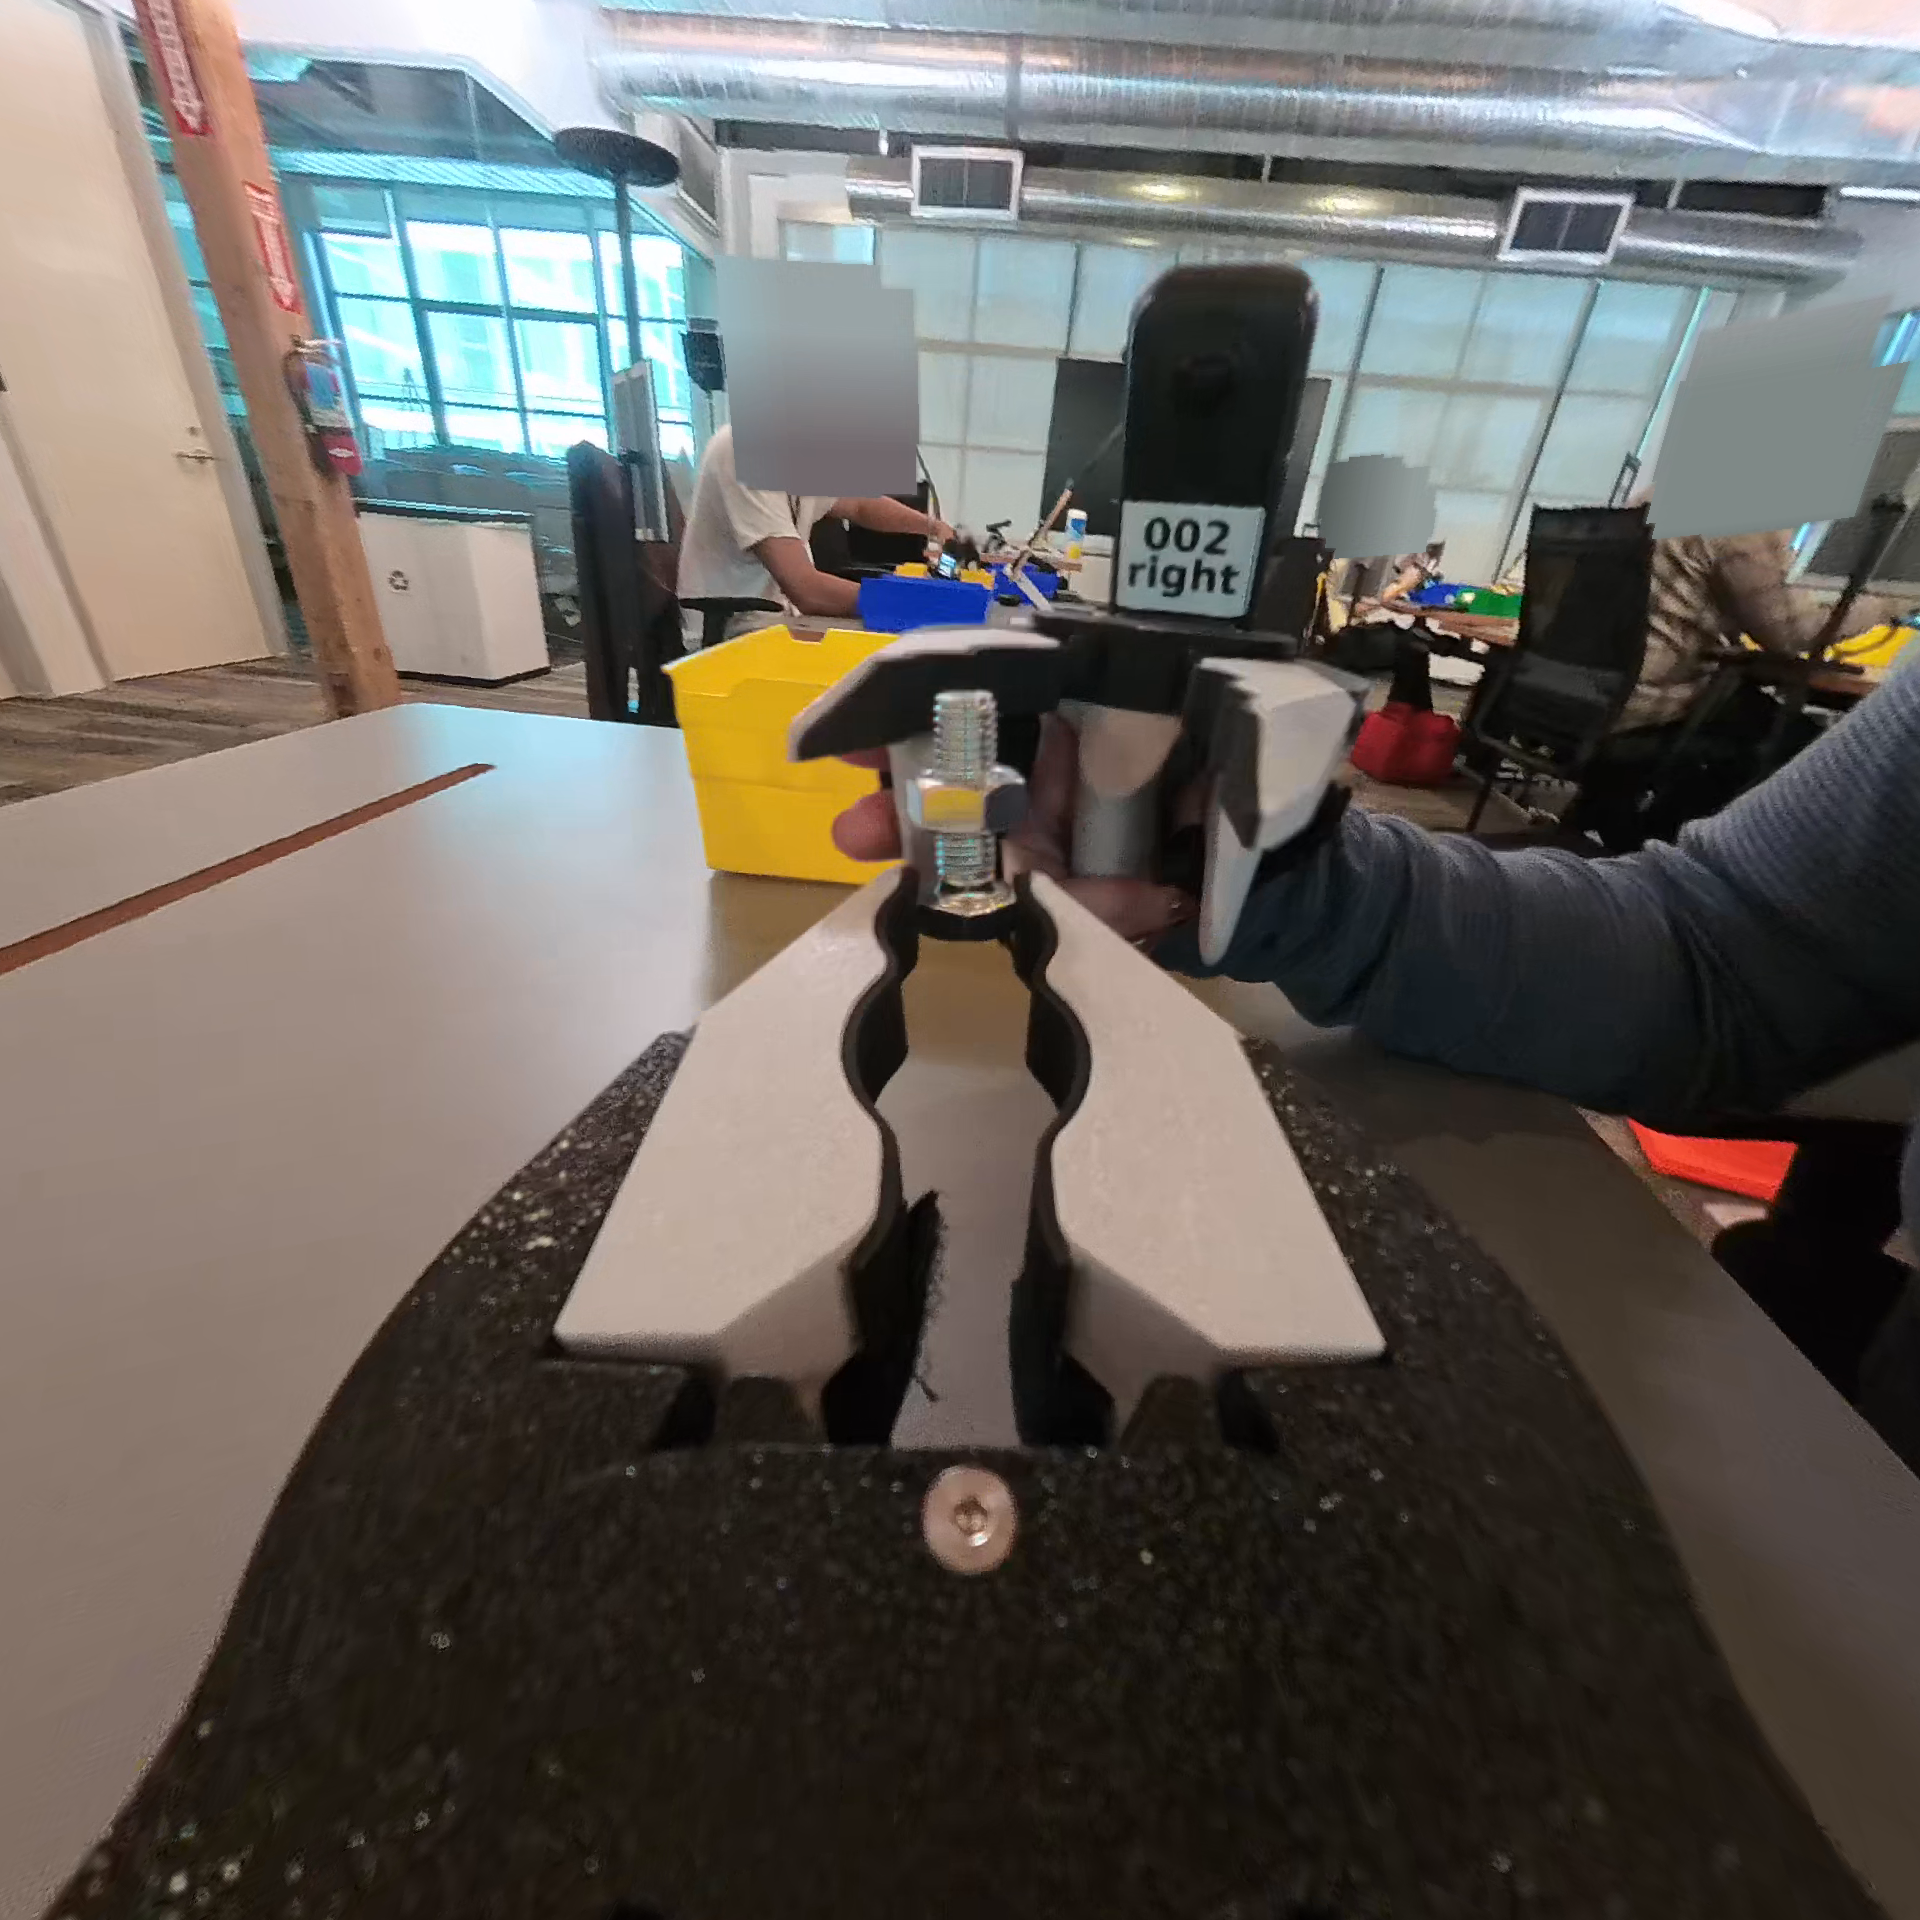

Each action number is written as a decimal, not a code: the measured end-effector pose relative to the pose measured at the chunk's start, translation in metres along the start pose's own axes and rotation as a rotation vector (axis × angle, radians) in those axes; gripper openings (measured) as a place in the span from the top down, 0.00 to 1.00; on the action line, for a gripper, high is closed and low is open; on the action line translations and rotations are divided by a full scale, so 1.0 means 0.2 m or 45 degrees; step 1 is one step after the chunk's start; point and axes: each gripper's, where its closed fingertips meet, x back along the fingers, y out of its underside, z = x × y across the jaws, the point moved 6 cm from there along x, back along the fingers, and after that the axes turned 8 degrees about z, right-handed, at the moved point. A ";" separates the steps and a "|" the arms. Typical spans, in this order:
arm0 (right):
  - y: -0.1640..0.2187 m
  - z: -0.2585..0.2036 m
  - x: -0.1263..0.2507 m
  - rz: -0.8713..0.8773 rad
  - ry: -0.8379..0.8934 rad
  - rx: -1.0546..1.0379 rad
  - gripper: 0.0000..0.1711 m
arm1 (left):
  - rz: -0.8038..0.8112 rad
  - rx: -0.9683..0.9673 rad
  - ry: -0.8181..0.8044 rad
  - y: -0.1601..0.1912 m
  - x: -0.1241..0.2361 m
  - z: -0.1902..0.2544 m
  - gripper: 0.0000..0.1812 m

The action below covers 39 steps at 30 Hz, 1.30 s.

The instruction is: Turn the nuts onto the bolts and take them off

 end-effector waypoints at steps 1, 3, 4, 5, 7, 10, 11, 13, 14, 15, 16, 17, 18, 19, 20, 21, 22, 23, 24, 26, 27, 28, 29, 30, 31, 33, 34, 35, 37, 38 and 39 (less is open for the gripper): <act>0.01 -0.02 -0.02 -0.005 -0.023 0.005 0.60 | -0.013 -0.004 0.006 0.01 -0.01 0.01 0.91; 0.02 -0.06 -0.04 -0.039 -0.070 0.016 0.60 | -0.022 0.000 -0.021 0.02 -0.01 -0.01 0.91; 0.02 -0.05 -0.04 -0.056 -0.059 0.024 0.60 | -0.013 0.012 -0.045 0.02 0.01 -0.03 0.91; 0.02 -0.03 -0.02 -0.065 -0.047 0.012 0.63 | -0.003 0.031 -0.081 0.01 0.03 -0.05 0.91; -0.01 0.00 0.03 -0.050 -0.063 -0.045 0.77 | 0.035 0.068 -0.148 -0.01 0.06 -0.10 0.91; -0.01 0.06 0.05 -0.047 0.070 -0.006 0.77 | 0.008 0.024 -0.146 -0.01 0.07 -0.11 0.91; -0.01 0.05 0.04 -0.042 0.075 -0.004 0.79 | -0.032 -0.013 -0.140 0.00 0.05 -0.09 0.91; -0.01 0.06 0.02 -0.038 0.109 -0.001 0.83 | -0.092 -0.069 -0.111 0.03 0.02 -0.06 0.91; 0.00 0.05 0.02 -0.049 0.100 -0.005 0.84 | -0.116 -0.092 -0.102 0.05 0.01 -0.05 0.91; 0.01 0.05 0.01 -0.061 0.096 -0.016 0.85 | -0.135 -0.110 -0.093 0.05 0.01 -0.04 0.91; 0.01 0.05 0.01 -0.068 0.086 -0.027 0.86 | -0.145 -0.125 -0.086 0.06 0.00 -0.04 0.91; 0.01 0.05 0.01 -0.073 0.080 -0.032 0.89 | -0.146 -0.134 -0.080 0.06 0.00 -0.03 0.91; 0.01 0.05 0.02 -0.076 0.096 -0.024 0.94 | -0.147 -0.139 -0.068 0.06 0.00 -0.02 0.91; 0.01 0.05 0.02 -0.086 0.096 -0.008 0.96 | -0.152 -0.142 -0.066 0.06 0.00 -0.02 0.91; 0.01 0.06 0.02 -0.101 0.094 -0.004 0.96 | -0.154 -0.150 -0.070 0.06 0.00 -0.02 0.91; 0.01 0.05 0.02 -0.101 0.091 -0.003 0.96 | -0.138 -0.159 -0.069 0.06 -0.01 -0.01 0.91; 0.00 0.05 0.02 -0.092 0.096 0.000 0.96 | -0.113 -0.178 -0.075 0.05 -0.01 -0.01 0.91; -0.01 0.06 0.02 -0.093 0.110 0.013 0.96 | -0.092 -0.209 -0.100 0.05 0.00 -0.01 0.90; -0.02 0.06 0.03 -0.104 0.132 0.040 0.96 | -0.081 -0.239 -0.122 0.04 0.00 -0.01 0.84; -0.07 0.06 0.04 -0.114 0.189 0.106 0.96 | -0.082 -0.254 -0.176 0.04 0.00 -0.02 0.71; -0.09 0.07 0.06 -0.108 0.224 0.118 0.96 | -0.082 -0.252 -0.191 0.04 0.00 -0.03 0.67; -0.12 0.07 0.07 -0.110 0.264 0.125 0.96 | -0.080 -0.249 -0.206 0.04 0.00 -0.04 0.64; -0.17 0.06 0.10 -0.124 0.304 0.150 0.96 | -0.073 -0.246 -0.225 0.04 0.00 -0.04 0.62; -0.23 0.05 0.13 -0.146 0.356 0.208 0.96 | -0.064 -0.241 -0.239 0.03 0.01 -0.05 0.61; -0.31 0.04 0.18 -0.173 0.436 0.289 0.96 | -0.054 -0.234 -0.247 0.03 0.01 -0.05 0.61; -0.47 0.04 0.36 -0.254 0.683 0.410 0.96 | -0.040 -0.215 -0.260 0.02 0.01 -0.06 0.61; -0.53 0.06 0.48 -0.336 0.838 0.417 0.96 | -0.035 -0.204 -0.267 0.02 0.02 -0.07 0.61; -0.55 0.09 0.63 -0.440 1.005 0.397 0.96 | -0.029 -0.192 -0.275 0.02 0.02 -0.08 0.61; -0.53 0.15 0.93 -0.683 1.297 0.279 0.96 | -0.014 -0.171 -0.292 0.01 0.03 -0.09 0.61; -0.48 0.17 1.06 -0.844 1.373 0.165 0.96 | -0.008 -0.162 -0.294 0.01 0.03 -0.09 0.61; -0.41 0.17 1.18 -1.017 1.407 0.048 0.96 | -0.005 -0.154 -0.297 0.01 0.03 -0.09 0.62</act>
